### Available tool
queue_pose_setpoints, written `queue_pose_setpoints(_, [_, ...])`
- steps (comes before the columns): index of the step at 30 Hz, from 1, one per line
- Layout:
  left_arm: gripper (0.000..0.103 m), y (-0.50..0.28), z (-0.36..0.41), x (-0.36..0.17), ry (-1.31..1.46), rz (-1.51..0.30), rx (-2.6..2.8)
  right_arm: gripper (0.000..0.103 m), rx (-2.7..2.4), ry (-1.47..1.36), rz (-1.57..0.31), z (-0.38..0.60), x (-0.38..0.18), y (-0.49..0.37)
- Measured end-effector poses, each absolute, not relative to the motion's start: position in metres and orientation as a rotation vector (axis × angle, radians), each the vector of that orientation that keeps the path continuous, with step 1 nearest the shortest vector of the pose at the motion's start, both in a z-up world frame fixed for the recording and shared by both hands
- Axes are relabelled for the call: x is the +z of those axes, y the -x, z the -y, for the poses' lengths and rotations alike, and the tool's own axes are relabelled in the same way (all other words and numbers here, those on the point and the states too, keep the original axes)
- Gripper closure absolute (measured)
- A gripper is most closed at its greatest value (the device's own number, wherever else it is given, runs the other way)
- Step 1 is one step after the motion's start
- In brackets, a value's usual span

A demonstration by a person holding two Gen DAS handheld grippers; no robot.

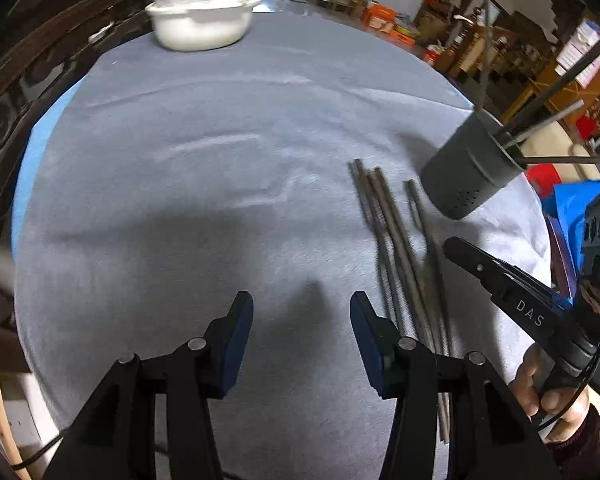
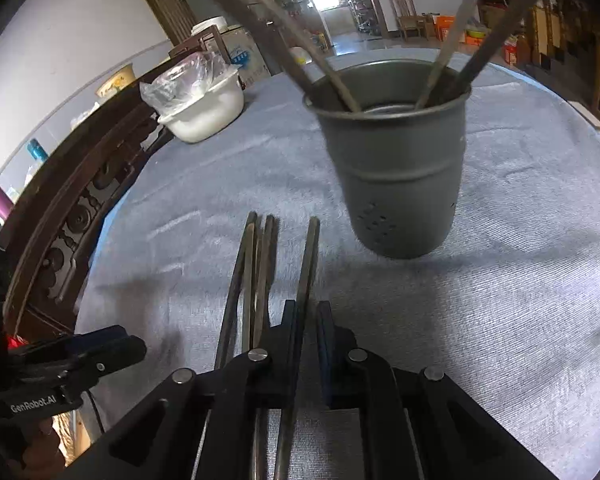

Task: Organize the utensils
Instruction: 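Lower the right gripper to the remaining chopsticks and pinch one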

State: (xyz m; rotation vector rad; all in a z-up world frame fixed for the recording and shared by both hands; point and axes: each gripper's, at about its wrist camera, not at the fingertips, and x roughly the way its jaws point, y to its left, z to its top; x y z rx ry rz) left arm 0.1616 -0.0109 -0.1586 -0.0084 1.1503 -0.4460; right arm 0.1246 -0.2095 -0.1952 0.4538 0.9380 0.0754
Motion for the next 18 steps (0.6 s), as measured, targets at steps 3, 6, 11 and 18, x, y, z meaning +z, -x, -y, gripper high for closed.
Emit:
queue_pose_setpoints(3, [0.052,-0.171,0.02,-0.157,-0.004,-1.153,-0.469,0.092,0.09,-0.475,-0.919,0.209,-0.19,-0.132])
queue_pose_setpoints(6, [0.052,-0.179,0.028,-0.159,-0.007,-1.175,-0.5,0.091,0.081,-0.46,-0.937,0.203,-0.192,-0.145])
queue_pose_setpoints(11, [0.052,-0.191,0.038,-0.159,-0.025,-1.187,-0.541,0.091,0.031,-0.428,-0.978,0.197,-0.2,-0.166])
queue_pose_setpoints(18, [0.052,-0.207,0.057,-0.165,-0.082,-1.21,-0.596,0.093,-0.001,-0.414,-0.981,0.203,-0.213,-0.174])
